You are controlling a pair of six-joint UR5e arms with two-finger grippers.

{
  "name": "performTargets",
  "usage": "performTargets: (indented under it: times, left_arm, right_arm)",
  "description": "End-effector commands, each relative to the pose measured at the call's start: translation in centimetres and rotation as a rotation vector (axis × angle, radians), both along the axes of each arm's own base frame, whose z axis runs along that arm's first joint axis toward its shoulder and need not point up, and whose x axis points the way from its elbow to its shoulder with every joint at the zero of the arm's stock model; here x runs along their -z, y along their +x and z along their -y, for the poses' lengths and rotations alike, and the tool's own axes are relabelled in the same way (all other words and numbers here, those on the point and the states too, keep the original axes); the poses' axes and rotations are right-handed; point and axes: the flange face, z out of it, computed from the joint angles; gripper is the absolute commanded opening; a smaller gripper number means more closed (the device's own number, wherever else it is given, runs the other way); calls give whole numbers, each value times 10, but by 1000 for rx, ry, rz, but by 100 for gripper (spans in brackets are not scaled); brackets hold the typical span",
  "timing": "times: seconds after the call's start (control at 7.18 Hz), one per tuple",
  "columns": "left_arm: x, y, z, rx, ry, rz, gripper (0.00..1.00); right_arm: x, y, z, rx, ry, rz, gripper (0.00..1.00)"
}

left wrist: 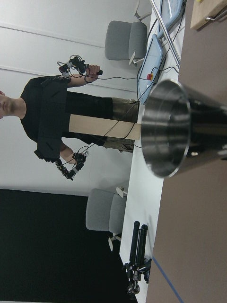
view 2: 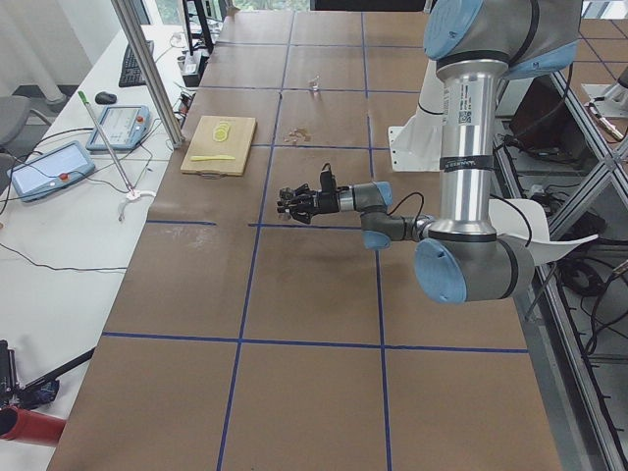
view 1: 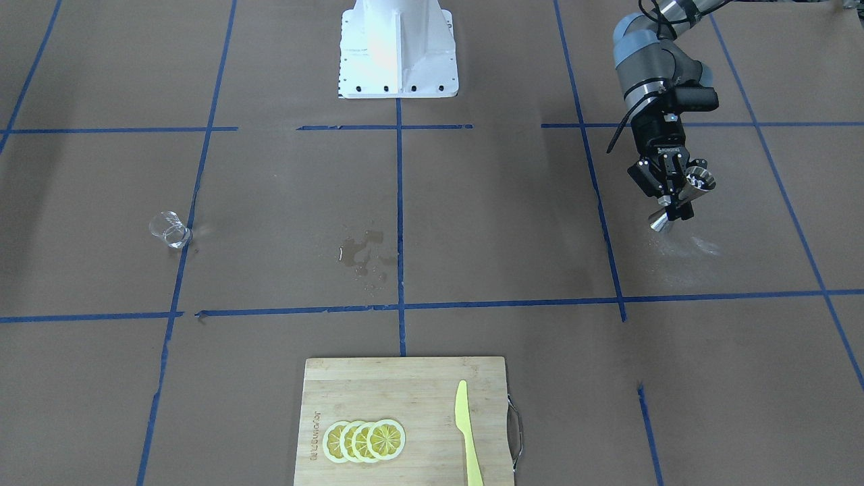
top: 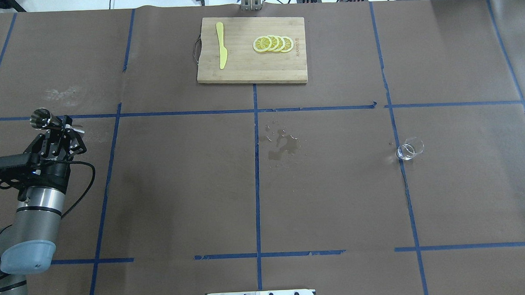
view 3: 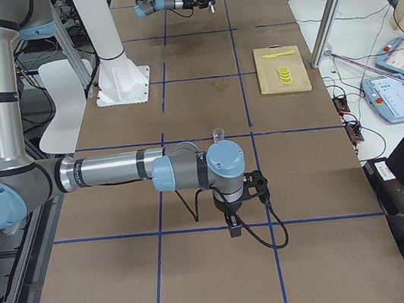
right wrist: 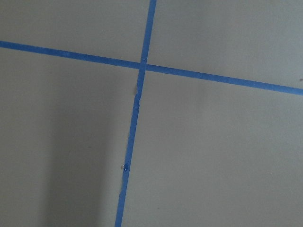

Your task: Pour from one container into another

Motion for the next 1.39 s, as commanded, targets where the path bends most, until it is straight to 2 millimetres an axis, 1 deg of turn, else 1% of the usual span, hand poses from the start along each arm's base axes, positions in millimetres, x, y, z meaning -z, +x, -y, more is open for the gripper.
performTargets:
  times: [0.0,0.28,0.42,0.56,1.25]
  left_arm:
    - [-18,18,-20,-27,4,42,0]
    - [-20,24,-26,-43,4,46,0]
    - [-24,27,-30,-51,4,46,0]
    - [-34,33,-37,-68,5,46,0]
    - [-33,51,-62,-135,6,47,0]
  right_arm:
    - [-1,0,0,0,-2,-1,100]
    - [-1,0,-1,0,-4,-1,100]
    - [-1,0,-1,0,-4,-1,100]
    - [-3,0,-1,0,-5,-1,100]
    - [-3,0,-1,0,-5,-1,100]
